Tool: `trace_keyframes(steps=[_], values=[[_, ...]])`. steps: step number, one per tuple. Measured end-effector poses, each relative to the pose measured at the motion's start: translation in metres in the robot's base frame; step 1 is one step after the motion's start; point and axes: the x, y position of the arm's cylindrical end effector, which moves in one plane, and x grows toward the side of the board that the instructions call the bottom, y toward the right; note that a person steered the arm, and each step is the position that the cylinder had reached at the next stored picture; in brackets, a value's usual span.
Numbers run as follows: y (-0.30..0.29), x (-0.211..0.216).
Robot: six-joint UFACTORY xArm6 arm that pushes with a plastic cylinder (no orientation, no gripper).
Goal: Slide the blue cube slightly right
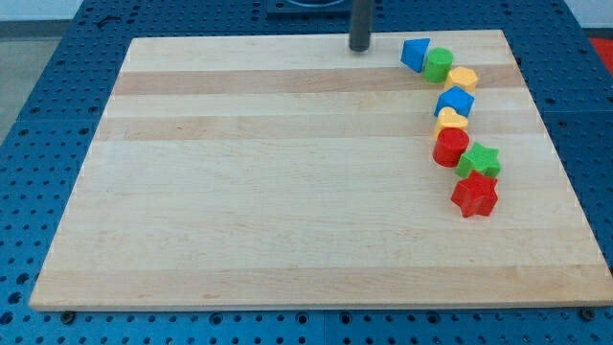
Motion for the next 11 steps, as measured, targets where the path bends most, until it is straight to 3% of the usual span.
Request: trace_keyframes(steps=[2, 7, 11], values=[[-0.005, 0.027], [0.081, 0.016], [0.095, 0.004]])
